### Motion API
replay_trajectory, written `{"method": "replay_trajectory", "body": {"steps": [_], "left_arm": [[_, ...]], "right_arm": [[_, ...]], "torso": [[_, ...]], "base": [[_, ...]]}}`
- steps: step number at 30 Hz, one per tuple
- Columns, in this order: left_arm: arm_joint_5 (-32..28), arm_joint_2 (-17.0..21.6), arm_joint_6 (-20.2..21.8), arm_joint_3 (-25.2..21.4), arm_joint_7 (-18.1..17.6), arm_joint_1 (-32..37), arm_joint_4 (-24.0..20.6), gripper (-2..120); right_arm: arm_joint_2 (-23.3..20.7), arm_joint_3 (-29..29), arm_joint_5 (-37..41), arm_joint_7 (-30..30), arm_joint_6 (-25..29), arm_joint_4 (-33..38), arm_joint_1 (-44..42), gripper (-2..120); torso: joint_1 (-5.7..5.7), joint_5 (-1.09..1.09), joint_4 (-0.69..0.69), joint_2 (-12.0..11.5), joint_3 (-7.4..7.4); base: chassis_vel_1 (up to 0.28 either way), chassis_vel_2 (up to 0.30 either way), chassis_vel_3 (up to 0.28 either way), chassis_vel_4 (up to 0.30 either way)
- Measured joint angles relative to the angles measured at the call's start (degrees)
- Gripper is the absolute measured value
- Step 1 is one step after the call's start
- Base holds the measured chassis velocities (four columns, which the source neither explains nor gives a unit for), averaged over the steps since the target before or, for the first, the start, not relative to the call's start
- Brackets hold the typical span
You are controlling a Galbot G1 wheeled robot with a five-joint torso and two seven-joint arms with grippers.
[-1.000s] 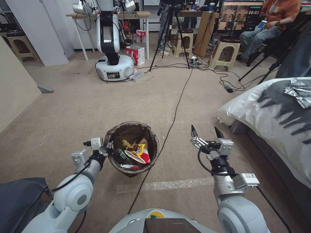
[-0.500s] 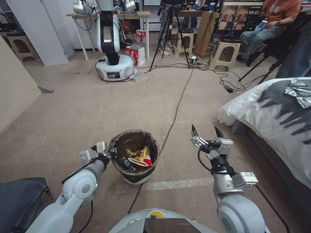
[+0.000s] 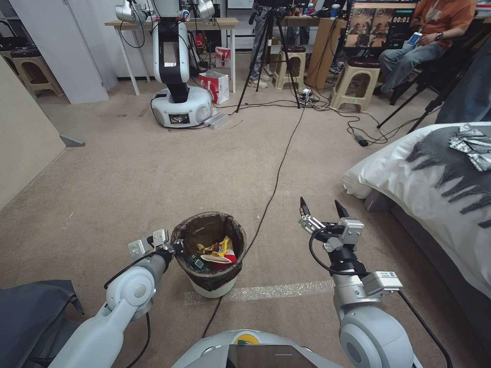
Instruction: Pick up the trash bin, then pick up the garbage from the floor and place it into the trash bin.
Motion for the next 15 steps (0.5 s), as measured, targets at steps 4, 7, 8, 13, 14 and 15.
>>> {"method": "replay_trajectory", "body": {"steps": [4, 7, 8, 13, 14, 15], "left_arm": [[0.98, -0.83, -0.23, 0.04, 0.27, -0.36, 1.41, 5], [1.81, -1.11, -0.52, -0.01, 0.67, -0.54, 2.35, 5], [2.11, -1.18, -0.61, -0.04, 0.77, -0.62, 2.68, 5], [2.70, -1.34, -0.72, -0.06, 0.89, -0.79, 3.30, 5], [2.75, -1.37, -0.73, -0.08, 0.90, -0.86, 3.46, 5], [2.75, -1.37, -0.73, -0.08, 0.90, -0.86, 3.46, 5]], "right_arm": [[-0.13, -0.27, 0.04, -0.03, 0.01, -0.17, 0.25, 93], [-0.23, -0.32, 0.16, -0.04, 0.02, -0.19, 0.36, 93], [-0.24, -0.32, 0.21, -0.04, 0.02, -0.19, 0.41, 92], [-0.23, -0.38, 0.38, -0.04, 0.05, -0.31, 0.55, 92], [-0.23, -0.43, 0.39, -0.04, 0.09, -0.35, 0.57, 92], [-0.23, -0.43, 0.39, -0.04, 0.09, -0.35, 0.57, 92]], "torso": [[0.00, 0.01, 0.01, 0.00, 0.00], [0.00, 0.03, 0.01, 0.00, -0.01], [0.00, 0.03, 0.01, 0.00, -0.01], [0.00, 0.04, 0.01, 0.01, -0.01], [0.00, 0.04, 0.01, 0.01, -0.01], [0.00, 0.04, 0.01, 0.01, -0.01]], "base": [[0.000, 0.000, 0.000, 0.000], [0.000, 0.000, 0.000, 0.000], [0.000, 0.000, 0.000, 0.000], [0.000, 0.000, 0.000, 0.000], [0.000, 0.000, 0.000, 0.000], [0.000, 0.000, 0.000, 0.000]]}}
